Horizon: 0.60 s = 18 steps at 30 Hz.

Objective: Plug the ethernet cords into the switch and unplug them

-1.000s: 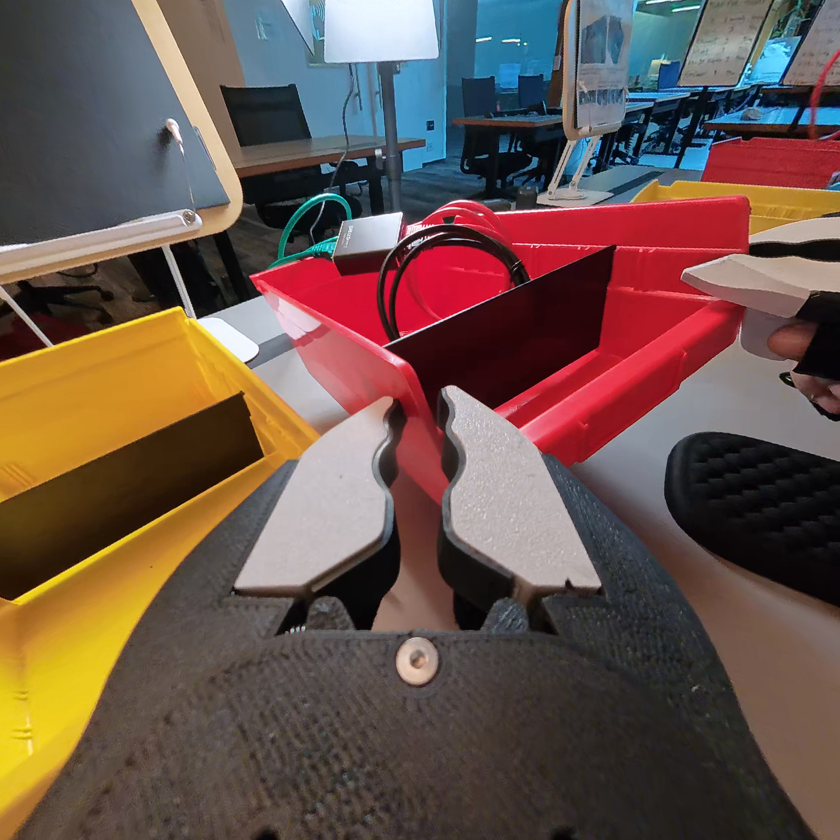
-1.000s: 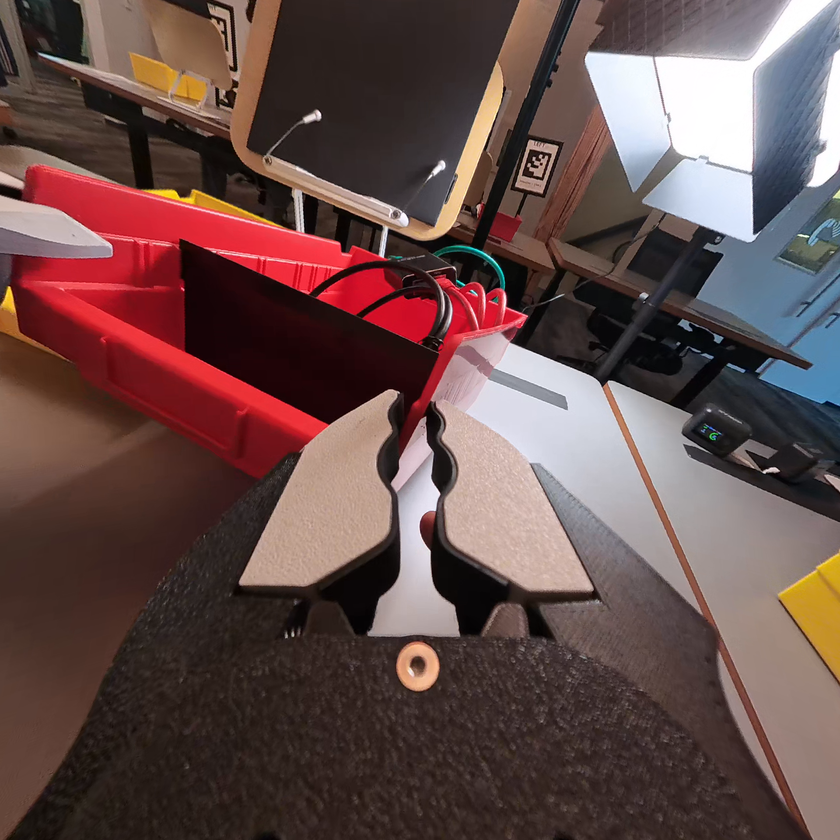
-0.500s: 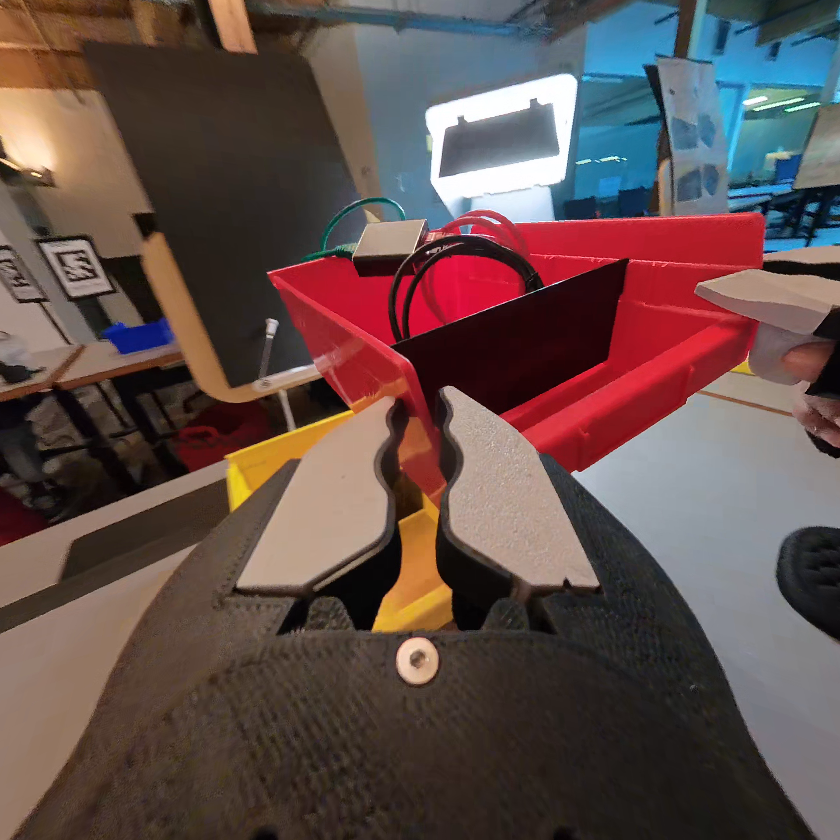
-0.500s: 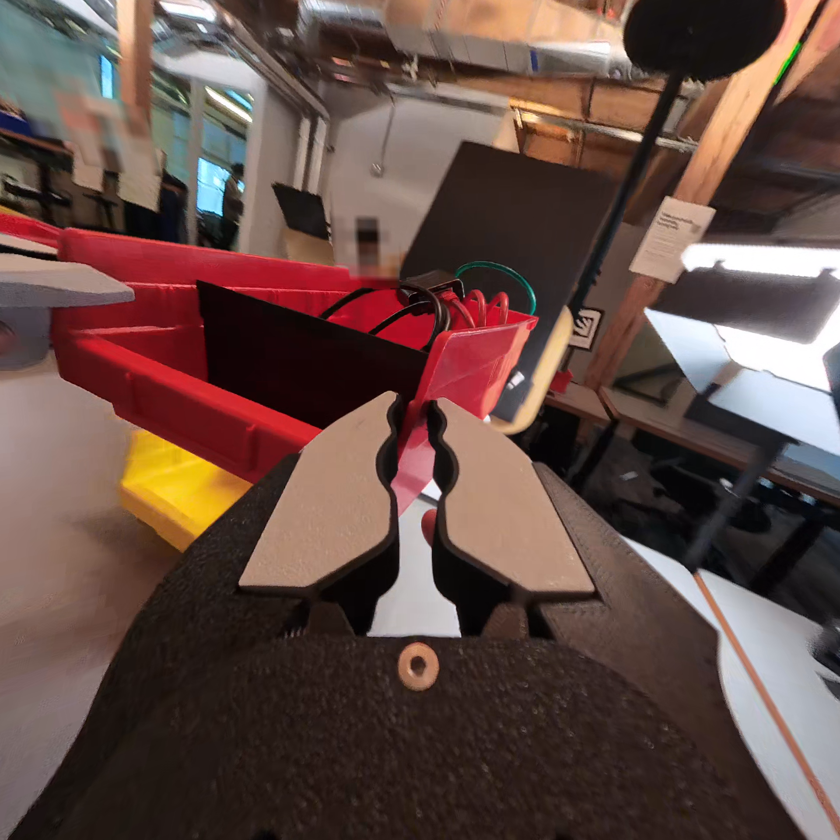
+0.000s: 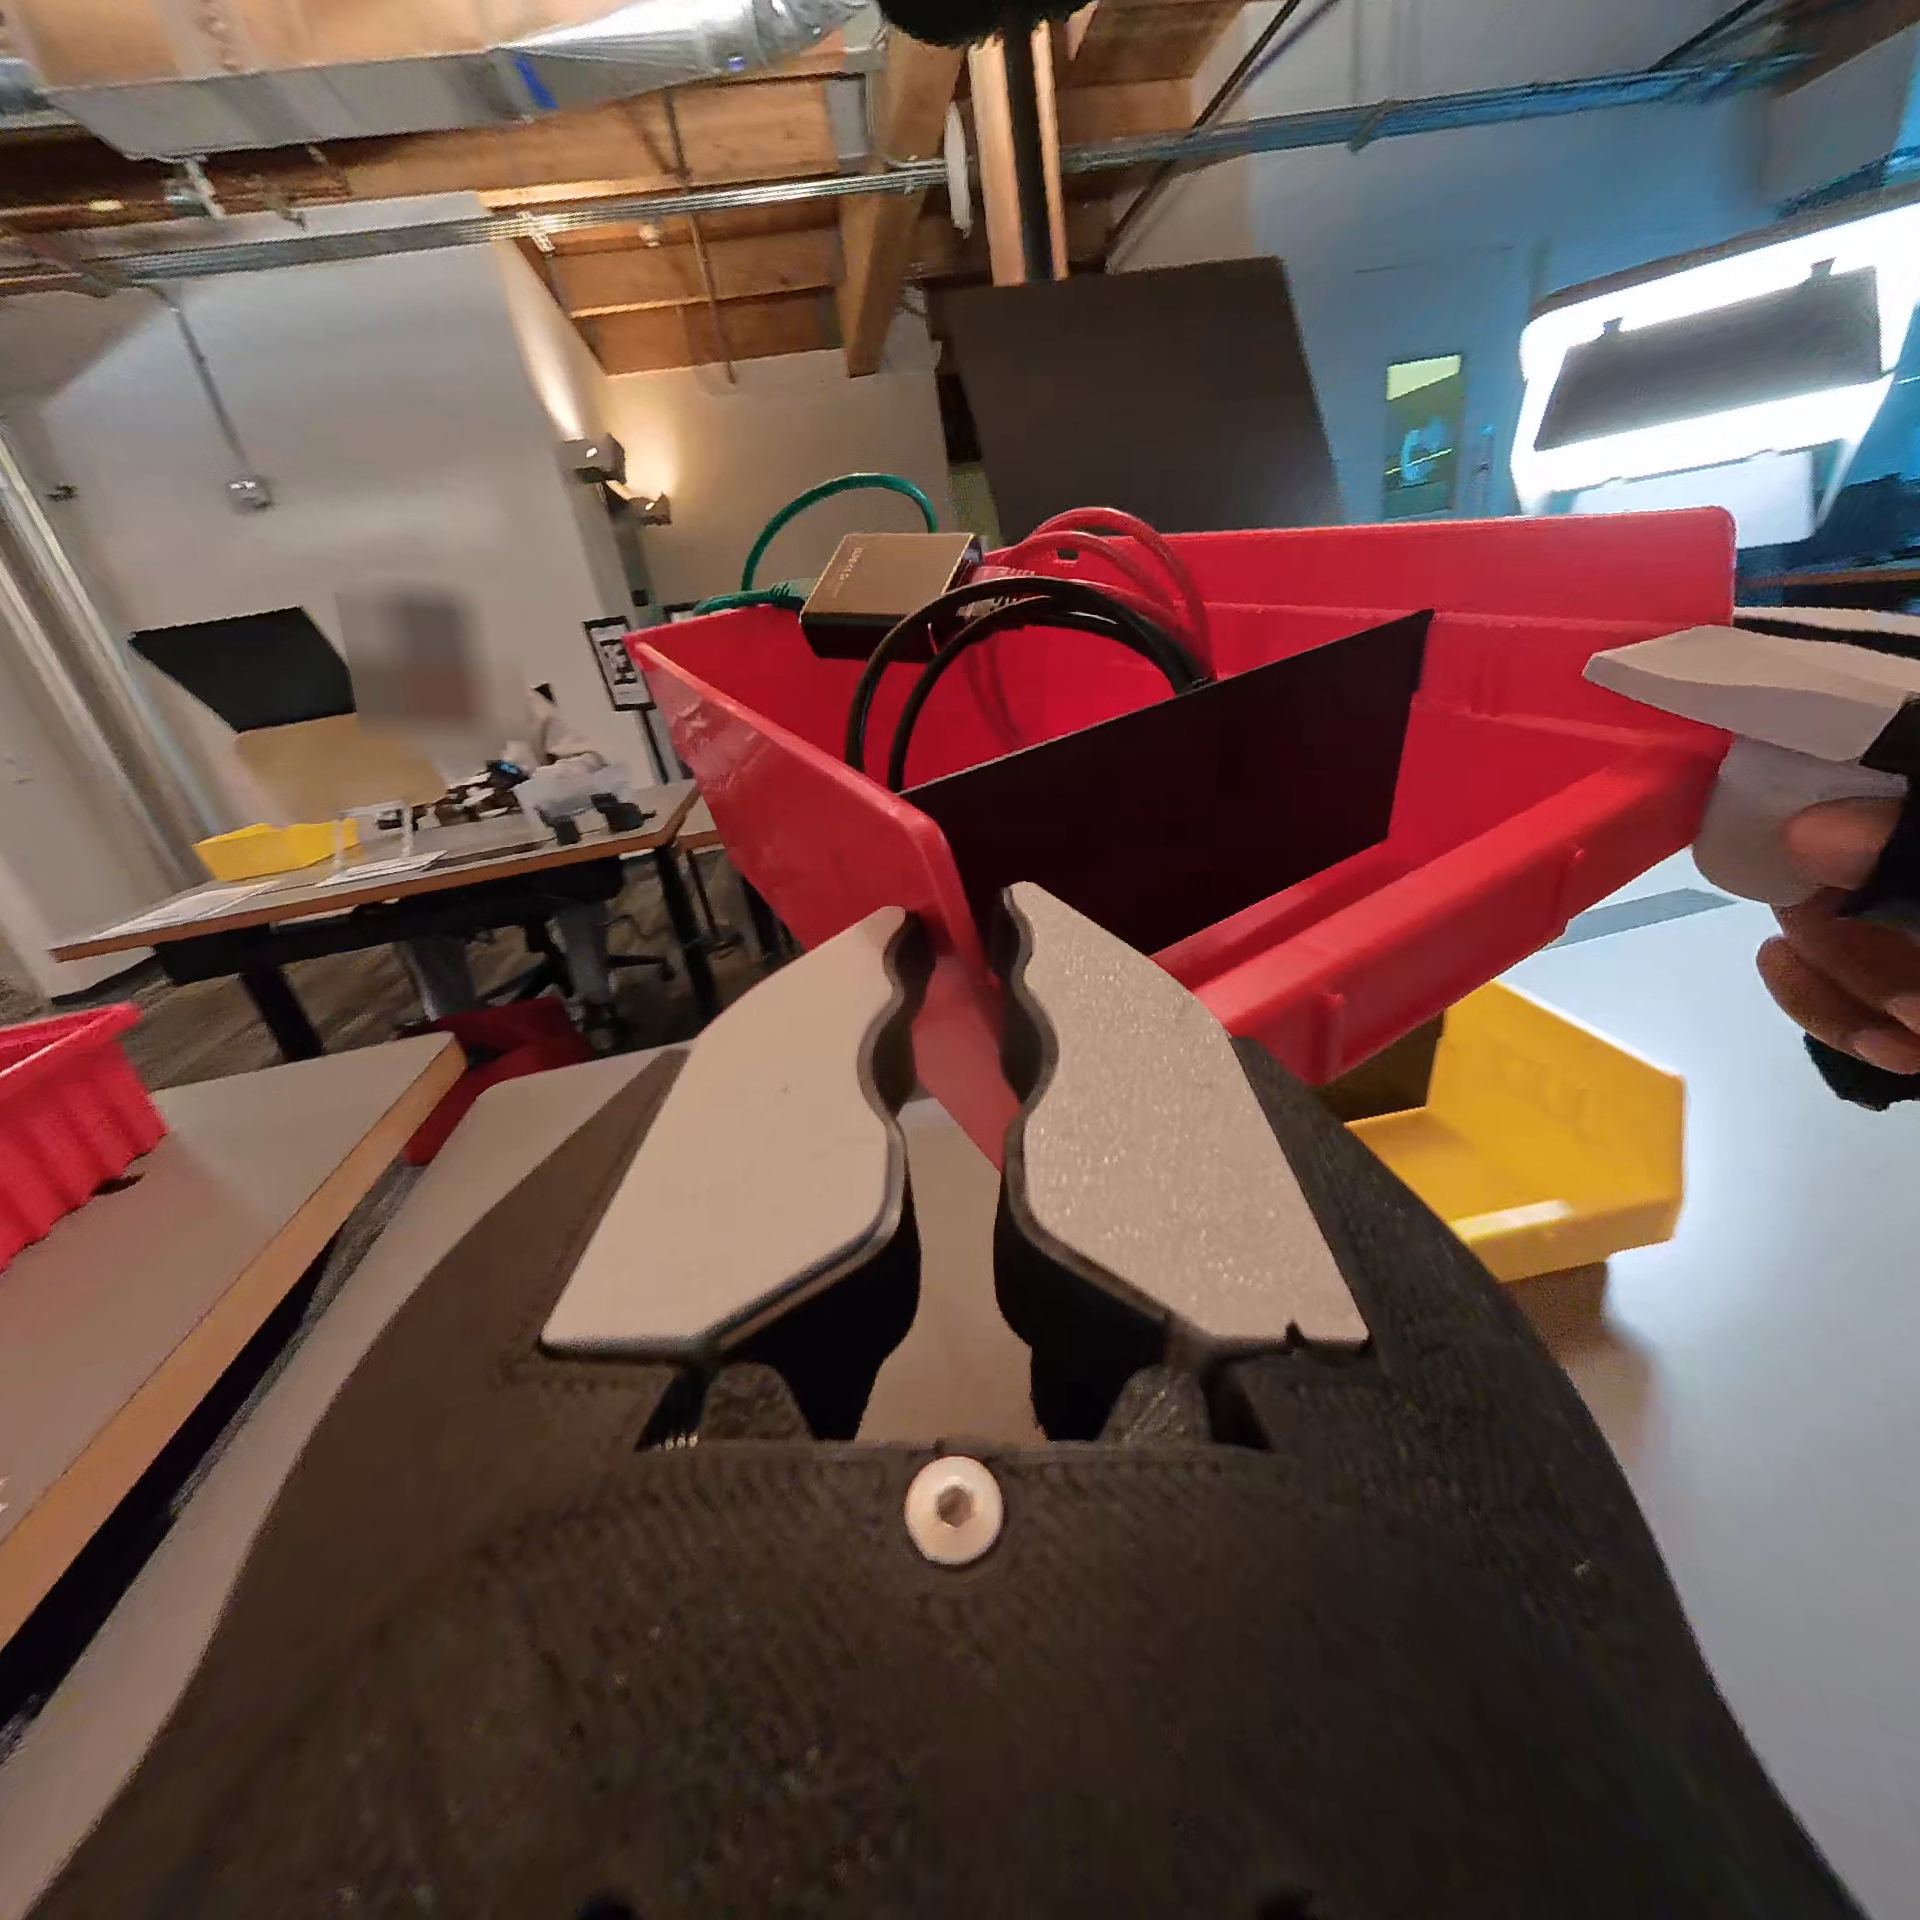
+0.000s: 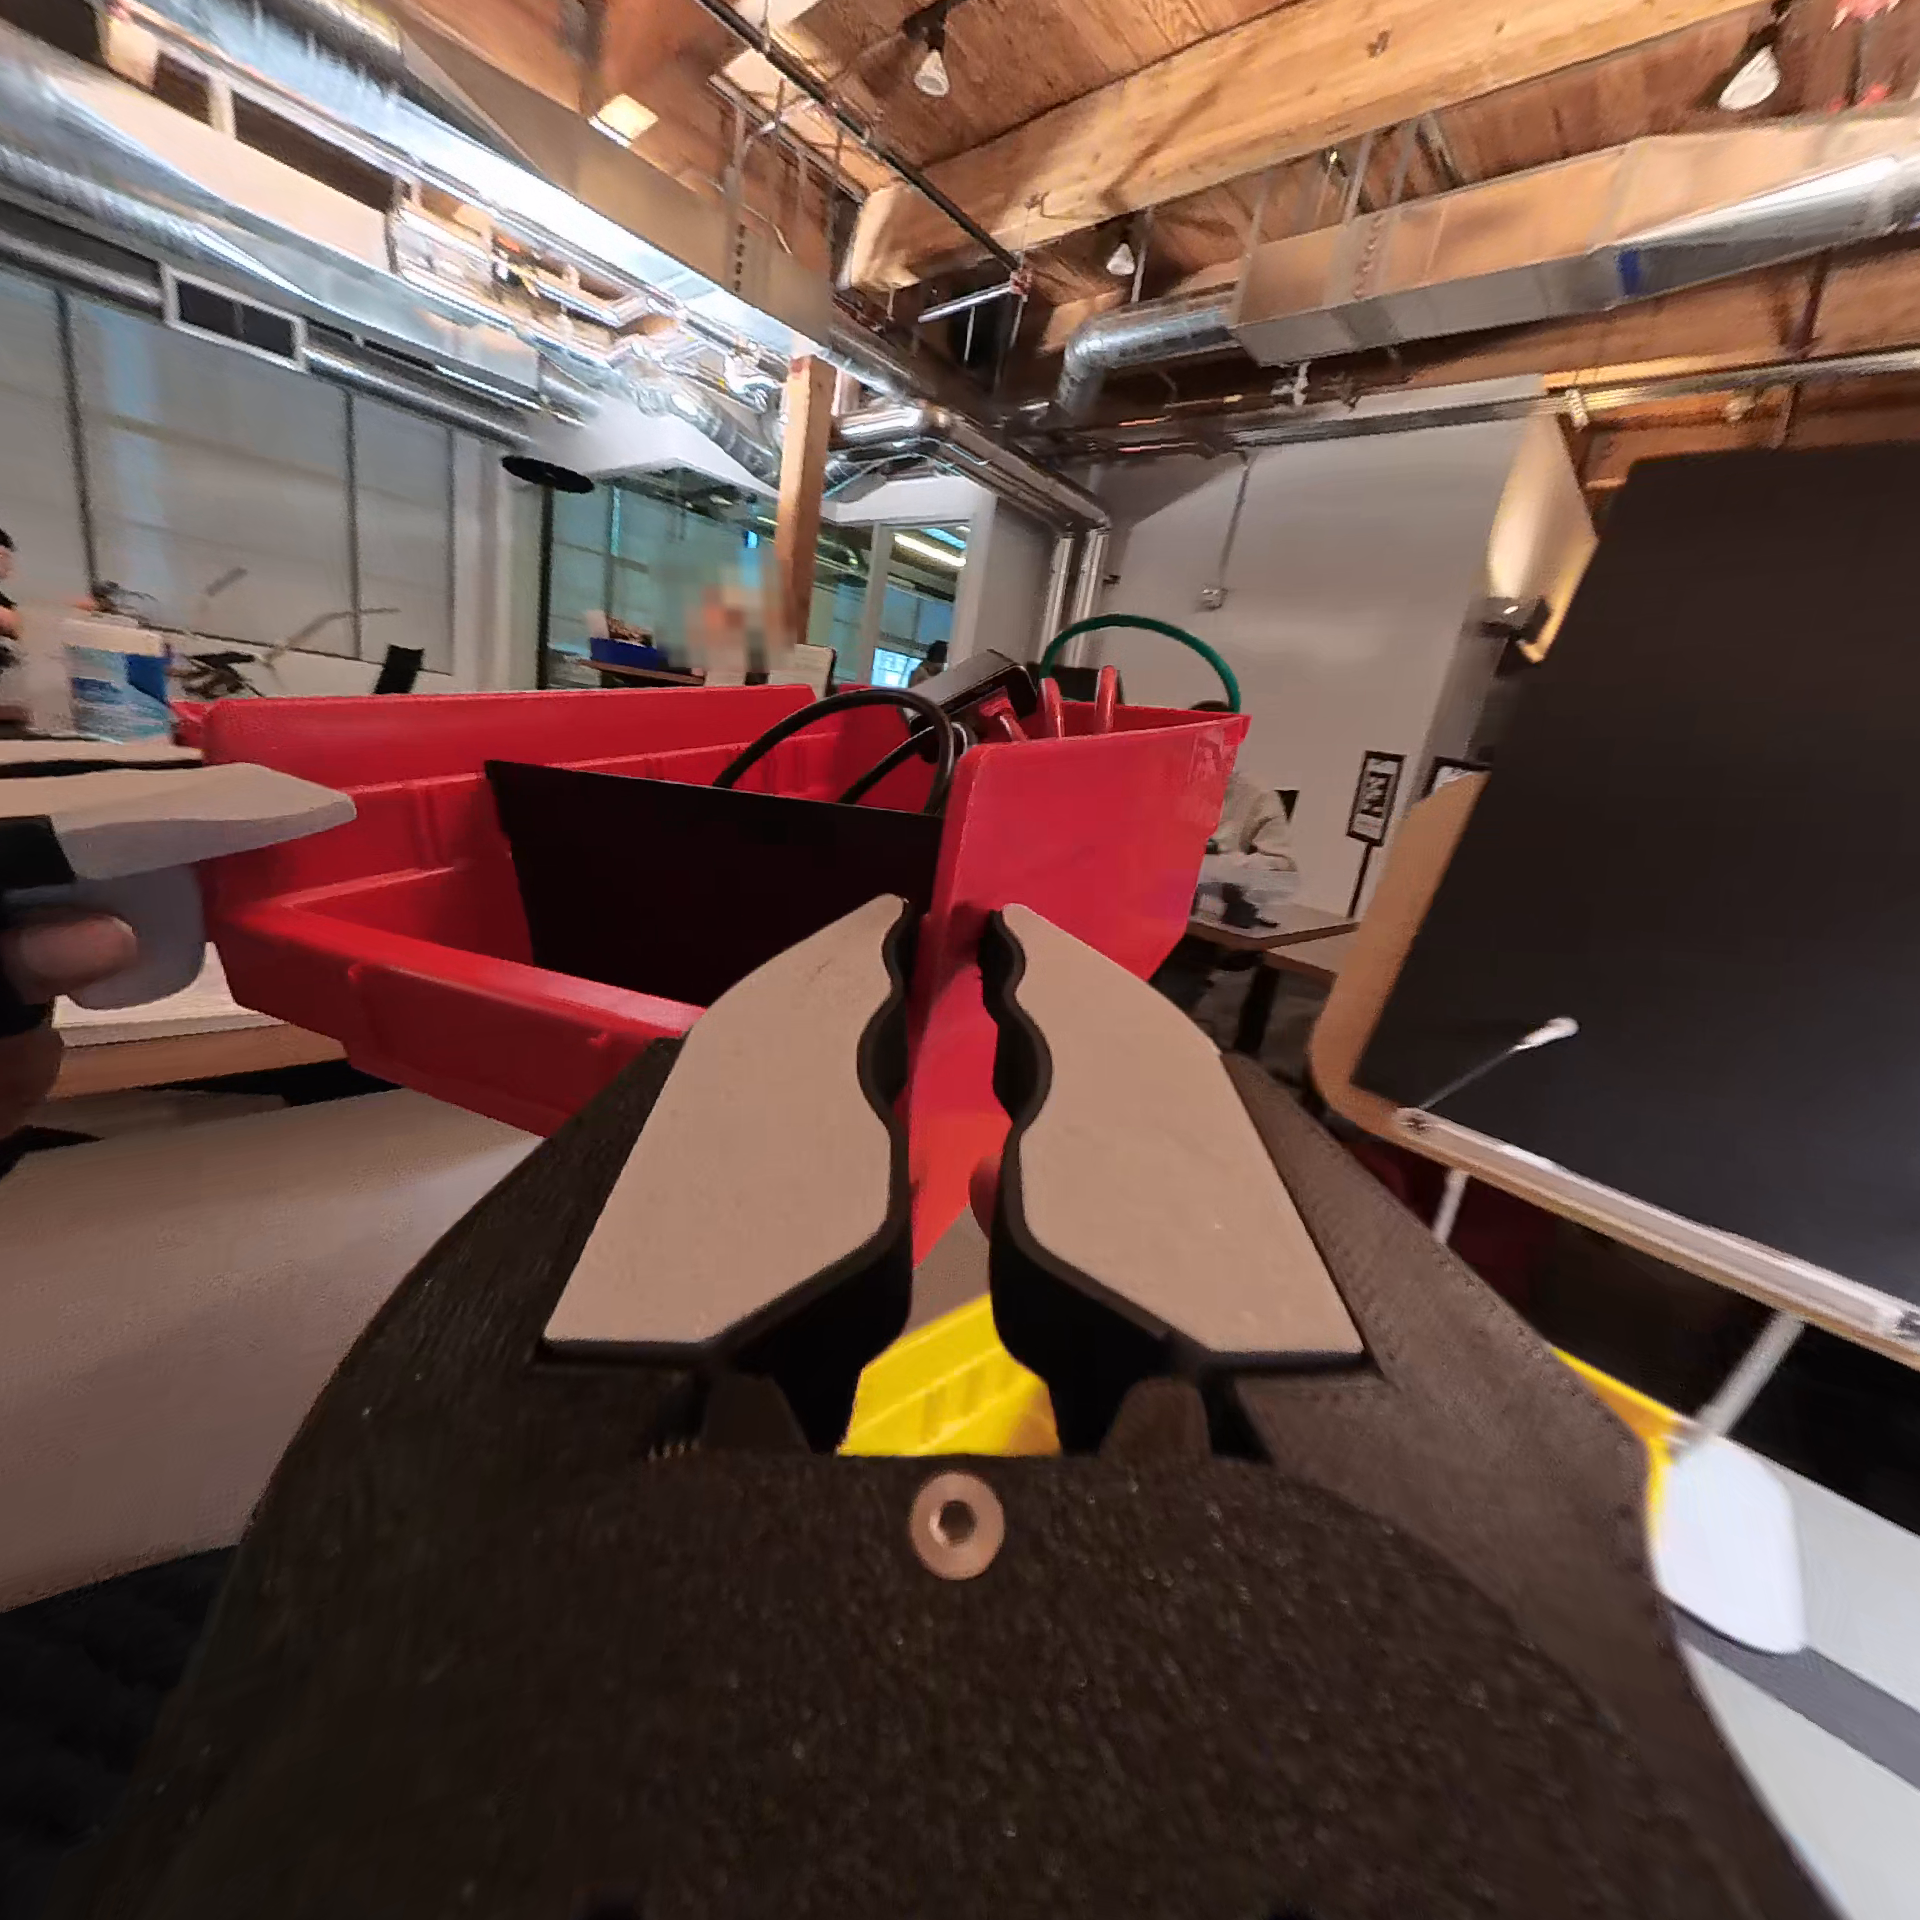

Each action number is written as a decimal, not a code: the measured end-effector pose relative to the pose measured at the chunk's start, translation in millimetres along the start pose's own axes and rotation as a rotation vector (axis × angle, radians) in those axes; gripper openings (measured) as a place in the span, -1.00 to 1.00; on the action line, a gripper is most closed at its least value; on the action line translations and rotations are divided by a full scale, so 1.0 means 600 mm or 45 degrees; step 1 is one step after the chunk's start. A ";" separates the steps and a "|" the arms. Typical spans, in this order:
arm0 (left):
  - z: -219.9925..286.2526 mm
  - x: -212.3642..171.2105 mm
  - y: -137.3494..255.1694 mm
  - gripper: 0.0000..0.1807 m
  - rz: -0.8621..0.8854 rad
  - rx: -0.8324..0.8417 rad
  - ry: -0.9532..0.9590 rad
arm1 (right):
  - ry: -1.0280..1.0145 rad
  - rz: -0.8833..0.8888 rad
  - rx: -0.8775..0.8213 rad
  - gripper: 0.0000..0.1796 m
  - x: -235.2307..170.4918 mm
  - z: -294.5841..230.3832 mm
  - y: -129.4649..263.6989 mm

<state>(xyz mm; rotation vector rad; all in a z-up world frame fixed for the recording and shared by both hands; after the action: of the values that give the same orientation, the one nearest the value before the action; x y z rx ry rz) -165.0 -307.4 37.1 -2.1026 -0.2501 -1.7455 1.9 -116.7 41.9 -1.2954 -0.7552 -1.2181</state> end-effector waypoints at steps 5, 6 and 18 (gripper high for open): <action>-0.044 -0.049 0.026 -0.87 -0.044 0.065 -0.010 | -0.065 -0.031 0.058 -0.88 -0.055 -0.040 -0.037; -0.051 -0.060 0.030 -0.87 -0.051 0.070 -0.003 | -0.074 -0.040 0.065 -0.88 -0.067 -0.048 -0.042; -0.117 -0.221 0.060 -0.88 -0.135 0.078 0.129 | -0.075 -0.193 0.151 -0.85 -0.187 -0.122 -0.072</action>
<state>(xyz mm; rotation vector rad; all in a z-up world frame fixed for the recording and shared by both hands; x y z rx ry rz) -242.2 -353.8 -88.0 -1.9839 -0.3875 -1.8741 -82.7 -154.1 -64.0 -1.1977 -0.9687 -1.2401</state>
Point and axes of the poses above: each gripper's, where its closed fingertips meet, y back along the fingers, x out of its top, z = x × y across the jaws, the point moved 8 cm from there along y, back along the fingers, and after that the axes turned 3 degrees about x, right-handed, at the moved point
